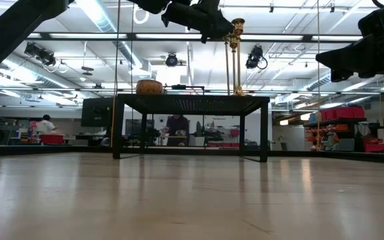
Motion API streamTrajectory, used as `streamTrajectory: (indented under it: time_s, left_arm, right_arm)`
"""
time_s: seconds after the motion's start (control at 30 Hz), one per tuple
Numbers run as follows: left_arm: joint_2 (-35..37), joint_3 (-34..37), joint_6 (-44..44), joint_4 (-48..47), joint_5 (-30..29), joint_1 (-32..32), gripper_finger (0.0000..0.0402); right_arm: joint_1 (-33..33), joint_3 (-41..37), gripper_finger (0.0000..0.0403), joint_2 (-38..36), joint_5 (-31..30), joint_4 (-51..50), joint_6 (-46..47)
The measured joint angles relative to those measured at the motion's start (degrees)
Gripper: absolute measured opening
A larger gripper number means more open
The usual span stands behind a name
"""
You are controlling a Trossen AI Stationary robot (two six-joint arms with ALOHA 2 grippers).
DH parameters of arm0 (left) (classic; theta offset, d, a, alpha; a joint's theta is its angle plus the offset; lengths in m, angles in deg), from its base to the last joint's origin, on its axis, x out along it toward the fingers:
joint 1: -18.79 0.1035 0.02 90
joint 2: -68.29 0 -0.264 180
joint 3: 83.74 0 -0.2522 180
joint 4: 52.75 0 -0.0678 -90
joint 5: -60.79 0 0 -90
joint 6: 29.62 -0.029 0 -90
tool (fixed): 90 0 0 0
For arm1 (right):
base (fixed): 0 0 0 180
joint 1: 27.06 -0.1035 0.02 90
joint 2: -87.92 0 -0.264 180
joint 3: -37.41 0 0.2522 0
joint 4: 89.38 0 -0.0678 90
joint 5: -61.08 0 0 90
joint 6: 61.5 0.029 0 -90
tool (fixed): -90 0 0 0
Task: Pick & Place candle stick holders
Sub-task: Adjust the candle holders on the shelf
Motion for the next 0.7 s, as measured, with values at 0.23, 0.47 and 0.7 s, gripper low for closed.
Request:
streamTrajectory:
  time_s: [0.23, 0.47, 0.7]
  left_arm:
    - [0.0, 0.0, 0.0, 0.2, 1.4, 0.0, 0.0140]
    - [0.0, 0.0, 0.0, 0.1, 2.0, 0.0, 0.0146]
    - [0.0, 0.0, 0.0, 0.1, 2.0, 0.0, 0.0141]
  right_arm:
    - [0.0, 0.0, 0.0013, 0.0, 0.0, 0.0, 0.0]
    - [0.0, 0.0, 0.0013, 0.0, 0.0, 0.0, 0.0]
    - [0.0, 0.0, 0.0013, 0.0, 0.0, 0.0, 0.0]
